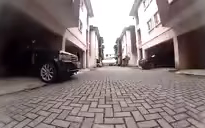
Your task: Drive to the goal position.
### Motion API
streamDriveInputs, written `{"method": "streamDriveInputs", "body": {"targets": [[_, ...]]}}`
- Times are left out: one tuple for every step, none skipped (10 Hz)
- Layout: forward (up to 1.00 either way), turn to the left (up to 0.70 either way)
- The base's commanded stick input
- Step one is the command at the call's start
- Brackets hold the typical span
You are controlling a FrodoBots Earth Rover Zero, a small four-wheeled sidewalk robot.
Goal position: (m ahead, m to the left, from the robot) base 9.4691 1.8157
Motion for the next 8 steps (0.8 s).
{"method": "streamDriveInputs", "body": {"targets": [[0.70,0.00],[0.70,0.00],[0.70,0.00],[0.70,0.00],[0.70,0.00],[0.70,-0.35],[0.70,-0.35],[0.70,-0.13]]}}
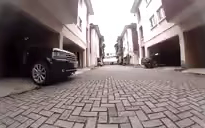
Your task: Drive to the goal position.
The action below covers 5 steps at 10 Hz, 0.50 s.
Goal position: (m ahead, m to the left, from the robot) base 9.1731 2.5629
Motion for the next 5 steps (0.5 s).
{"method": "streamDriveInputs", "body": {"targets": [[0.70,0.00],[0.70,0.00],[0.70,0.00],[0.70,0.00],[0.70,0.00]]}}
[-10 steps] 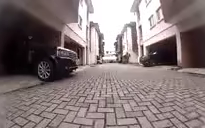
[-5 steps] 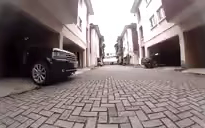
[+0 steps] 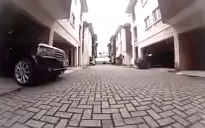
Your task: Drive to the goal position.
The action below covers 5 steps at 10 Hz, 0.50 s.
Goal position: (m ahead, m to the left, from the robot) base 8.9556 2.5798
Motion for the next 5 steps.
{"method": "streamDriveInputs", "body": {"targets": [[0.70,0.00],[0.70,0.00],[0.70,0.00],[0.70,0.00],[0.70,0.00]]}}
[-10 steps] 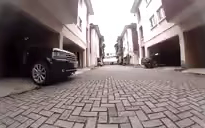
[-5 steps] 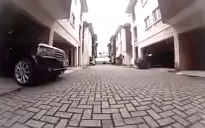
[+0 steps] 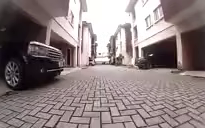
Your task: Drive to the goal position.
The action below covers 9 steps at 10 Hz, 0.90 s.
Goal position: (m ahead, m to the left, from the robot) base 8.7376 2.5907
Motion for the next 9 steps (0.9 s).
{"method": "streamDriveInputs", "body": {"targets": [[0.70,0.00],[0.70,0.00],[0.70,0.00],[0.70,0.00],[0.70,0.00],[0.70,0.00],[0.70,0.00],[0.70,0.00],[0.70,0.00]]}}
